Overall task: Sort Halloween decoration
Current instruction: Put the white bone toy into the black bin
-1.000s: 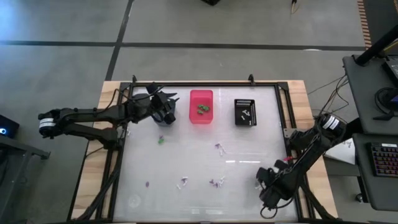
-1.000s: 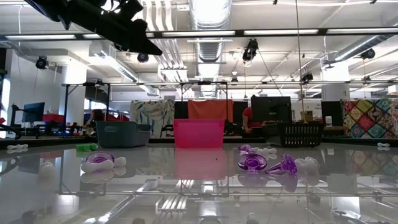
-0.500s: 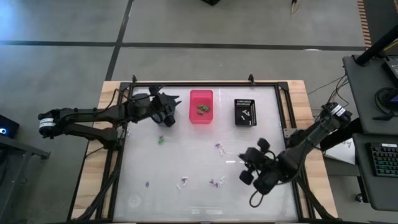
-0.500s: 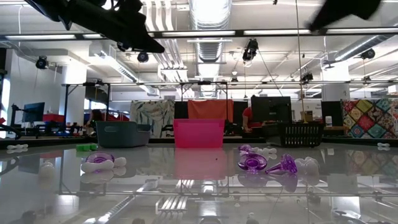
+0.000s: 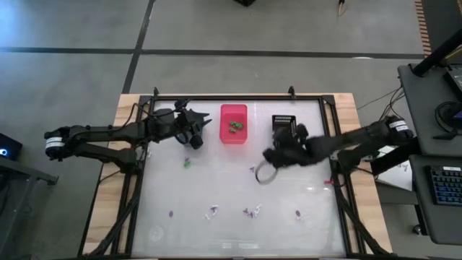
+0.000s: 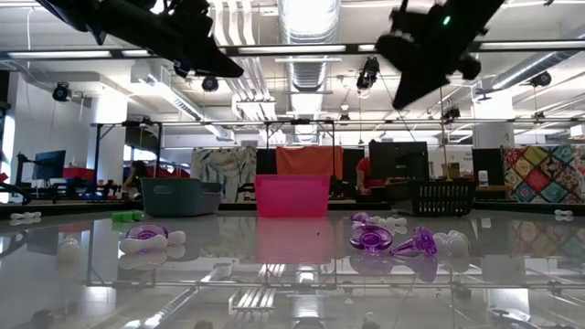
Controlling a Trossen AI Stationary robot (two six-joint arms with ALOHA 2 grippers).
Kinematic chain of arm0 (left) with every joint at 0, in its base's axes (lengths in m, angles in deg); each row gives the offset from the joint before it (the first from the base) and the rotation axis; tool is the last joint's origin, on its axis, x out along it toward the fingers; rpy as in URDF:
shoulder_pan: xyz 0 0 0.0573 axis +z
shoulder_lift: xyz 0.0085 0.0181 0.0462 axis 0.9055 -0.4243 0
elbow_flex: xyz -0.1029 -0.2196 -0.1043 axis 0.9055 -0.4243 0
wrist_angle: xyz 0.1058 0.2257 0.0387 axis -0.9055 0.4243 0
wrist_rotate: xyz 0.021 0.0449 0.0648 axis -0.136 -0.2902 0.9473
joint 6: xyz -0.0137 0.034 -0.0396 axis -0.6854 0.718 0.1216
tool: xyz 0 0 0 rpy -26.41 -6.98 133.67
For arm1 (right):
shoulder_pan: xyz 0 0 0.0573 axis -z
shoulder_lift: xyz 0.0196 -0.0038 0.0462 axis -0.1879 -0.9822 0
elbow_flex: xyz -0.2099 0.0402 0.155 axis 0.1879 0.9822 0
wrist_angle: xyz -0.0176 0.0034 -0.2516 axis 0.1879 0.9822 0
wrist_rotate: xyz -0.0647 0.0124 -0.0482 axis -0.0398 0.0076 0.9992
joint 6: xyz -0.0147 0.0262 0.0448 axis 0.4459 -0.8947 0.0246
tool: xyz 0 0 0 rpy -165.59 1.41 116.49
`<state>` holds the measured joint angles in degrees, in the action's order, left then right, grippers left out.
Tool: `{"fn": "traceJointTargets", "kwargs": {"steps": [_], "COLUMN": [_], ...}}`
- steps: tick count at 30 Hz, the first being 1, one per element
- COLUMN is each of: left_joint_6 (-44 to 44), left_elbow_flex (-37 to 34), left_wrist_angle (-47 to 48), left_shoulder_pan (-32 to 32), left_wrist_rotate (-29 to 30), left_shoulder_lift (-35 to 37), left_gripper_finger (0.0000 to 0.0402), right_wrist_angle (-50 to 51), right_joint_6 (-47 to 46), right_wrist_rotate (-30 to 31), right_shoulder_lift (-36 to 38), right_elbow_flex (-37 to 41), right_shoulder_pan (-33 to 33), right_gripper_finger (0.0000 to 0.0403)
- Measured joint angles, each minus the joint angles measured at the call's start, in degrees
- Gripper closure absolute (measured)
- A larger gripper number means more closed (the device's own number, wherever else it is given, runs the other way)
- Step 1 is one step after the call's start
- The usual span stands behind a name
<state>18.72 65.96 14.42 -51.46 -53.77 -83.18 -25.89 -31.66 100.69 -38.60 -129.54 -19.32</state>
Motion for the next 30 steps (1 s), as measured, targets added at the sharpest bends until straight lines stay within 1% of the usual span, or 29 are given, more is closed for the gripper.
{"fn": "traceJointTargets", "kwargs": {"steps": [4, 9, 14, 19, 26, 30], "left_joint_6": [-0.74, -1.73, -3.97, -5.82, -7.53, -9.16], "left_elbow_flex": [0.00, 0.00, 0.00, 0.00, 0.00, 0.00], "left_wrist_angle": [0.82, 2.72, 5.22, 7.03, 7.37, 7.72], "left_shoulder_pan": [0.00, 0.00, -0.38, -1.86, -4.43, -5.46], "left_wrist_rotate": [0.00, 0.00, 0.02, -0.01, -0.03, -0.01], "left_shoulder_lift": [0.00, 0.00, -0.02, -0.02, -0.02, -0.02], "left_gripper_finger": [0.0314, 0.0314, 0.0314, 0.0314, 0.0314, 0.0314], "right_wrist_angle": [1.05, 0.66, 0.71, 0.61, 0.45, 0.46], "right_joint_6": [2.04, 7.00, 9.01, 10.58, 13.35, 16.03], "right_wrist_rotate": [-1.38, -9.45, -17.12, -18.09, -21.06, -25.00], "right_shoulder_lift": [-0.91, -2.28, -3.59, -4.01, -4.01, -4.01], "right_elbow_flex": [0.98, 1.08, 1.26, 1.51, 1.58, 1.68], "right_shoulder_pan": [9.39, 18.65, 25.36, 28.12, 28.92, 29.05], "right_gripper_finger": [0.0394, 0.0394, 0.0394, 0.0394, 0.0394, 0.0394]}}
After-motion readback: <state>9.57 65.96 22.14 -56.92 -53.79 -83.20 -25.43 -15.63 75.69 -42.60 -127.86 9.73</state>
